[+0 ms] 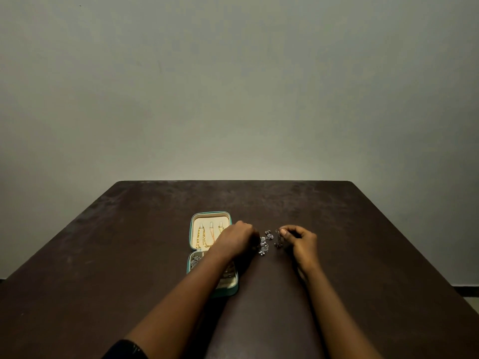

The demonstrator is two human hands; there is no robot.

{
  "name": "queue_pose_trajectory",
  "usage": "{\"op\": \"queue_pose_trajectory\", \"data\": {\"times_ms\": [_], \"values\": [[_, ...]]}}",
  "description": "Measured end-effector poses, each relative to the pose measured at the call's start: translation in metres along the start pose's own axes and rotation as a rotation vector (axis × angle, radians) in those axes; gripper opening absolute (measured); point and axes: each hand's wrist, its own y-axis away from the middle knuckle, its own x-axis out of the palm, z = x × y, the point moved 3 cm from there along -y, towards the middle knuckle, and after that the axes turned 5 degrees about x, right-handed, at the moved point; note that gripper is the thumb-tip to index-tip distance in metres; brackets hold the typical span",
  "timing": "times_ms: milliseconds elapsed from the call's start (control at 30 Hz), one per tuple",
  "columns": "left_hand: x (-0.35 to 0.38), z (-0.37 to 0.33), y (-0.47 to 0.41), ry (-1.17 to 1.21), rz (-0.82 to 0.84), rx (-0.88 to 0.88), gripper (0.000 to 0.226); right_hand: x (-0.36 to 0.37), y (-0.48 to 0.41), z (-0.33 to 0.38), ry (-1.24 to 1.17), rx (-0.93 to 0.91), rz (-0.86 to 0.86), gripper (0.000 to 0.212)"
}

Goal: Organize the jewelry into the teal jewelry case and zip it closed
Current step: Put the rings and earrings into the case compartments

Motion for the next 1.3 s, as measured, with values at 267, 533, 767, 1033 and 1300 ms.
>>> {"op": "queue_pose_trajectory", "data": {"times_ms": [267,533,767,1033,1300], "values": [[0.001,0.001,0.000,-0.081,-0.028,0.021,0.021,-0.007,0.000,0.005,-0.575,0.216,0.083,0.024],[-0.003,0.008,-0.003,0.332,-0.202,-0.058,0.007,-0.005,0.003,0.012,-0.727,0.301,0.205,0.017],[-0.015,0.013,-0.001,0.891,-0.287,-0.172,0.010,-0.009,-0.001,0.012,-0.647,0.254,0.161,0.032],[-0.018,0.011,0.010,1.479,-0.346,-0.241,0.024,0.001,0.007,0.023,-0.593,0.206,0.224,0.020],[-0.024,0.003,0.021,1.901,-0.334,-0.305,0.028,0.021,0.020,0.048,-0.633,0.225,0.334,0.022]]}}
